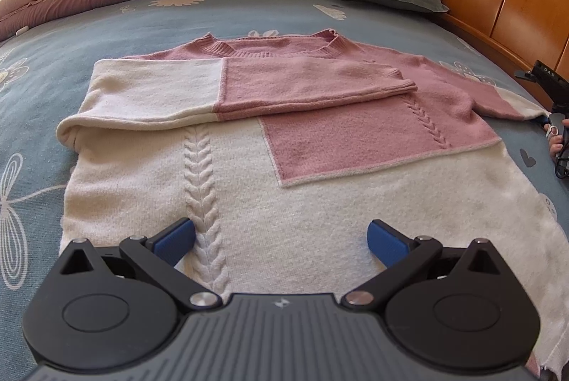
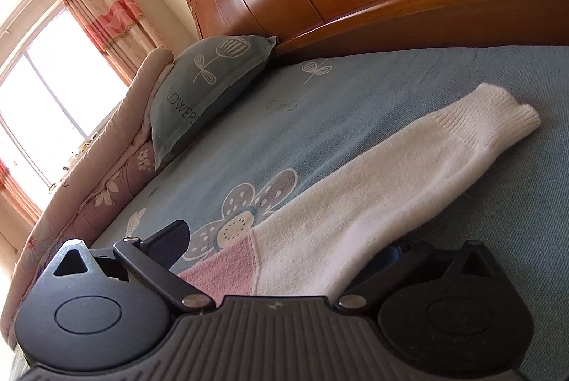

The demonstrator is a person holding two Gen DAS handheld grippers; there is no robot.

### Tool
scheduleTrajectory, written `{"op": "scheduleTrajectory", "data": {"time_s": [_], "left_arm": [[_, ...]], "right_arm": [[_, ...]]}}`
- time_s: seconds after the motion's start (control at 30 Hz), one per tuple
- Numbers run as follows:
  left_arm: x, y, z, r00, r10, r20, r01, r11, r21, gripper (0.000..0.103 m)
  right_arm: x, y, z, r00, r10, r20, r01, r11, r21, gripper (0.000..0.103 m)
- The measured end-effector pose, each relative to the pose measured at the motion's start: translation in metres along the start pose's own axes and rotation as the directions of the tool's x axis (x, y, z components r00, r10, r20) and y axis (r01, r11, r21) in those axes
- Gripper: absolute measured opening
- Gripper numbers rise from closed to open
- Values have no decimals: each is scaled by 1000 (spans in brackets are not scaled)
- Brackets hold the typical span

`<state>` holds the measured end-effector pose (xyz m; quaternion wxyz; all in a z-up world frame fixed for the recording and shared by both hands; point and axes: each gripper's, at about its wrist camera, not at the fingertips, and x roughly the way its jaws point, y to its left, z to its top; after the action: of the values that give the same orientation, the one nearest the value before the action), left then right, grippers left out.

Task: Fold clothes
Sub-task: 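Close the right gripper on the white cuff of the unfolded sleeve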

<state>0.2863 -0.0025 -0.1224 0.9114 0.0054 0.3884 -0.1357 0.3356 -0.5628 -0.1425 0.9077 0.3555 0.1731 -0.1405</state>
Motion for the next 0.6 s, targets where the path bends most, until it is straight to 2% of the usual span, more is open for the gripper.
{"op": "scheduleTrajectory", "data": {"time_s": [0.13, 0.23, 0.43, 0.6], "left_arm": [[0, -1, -1, 1000, 2, 4, -2, 1000, 8, 102], [0, -2, -1, 1000, 6, 5, -7, 1000, 15, 102], [0, 0, -1, 1000, 0, 5, 0, 1000, 9, 102], [-1, 1, 0, 1000, -4, 0, 4, 1000, 6, 102]], "right_arm": [[1, 2, -1, 1000, 5, -1, -5, 1000, -29, 103], [-3, 1, 2, 1000, 21, -10, -21, 1000, 10, 103], [-15, 8, 10, 994, 105, 17, -106, 993, 61, 103], [-26, 21, 15, 979, 197, 48, -201, 974, 103, 103]]}}
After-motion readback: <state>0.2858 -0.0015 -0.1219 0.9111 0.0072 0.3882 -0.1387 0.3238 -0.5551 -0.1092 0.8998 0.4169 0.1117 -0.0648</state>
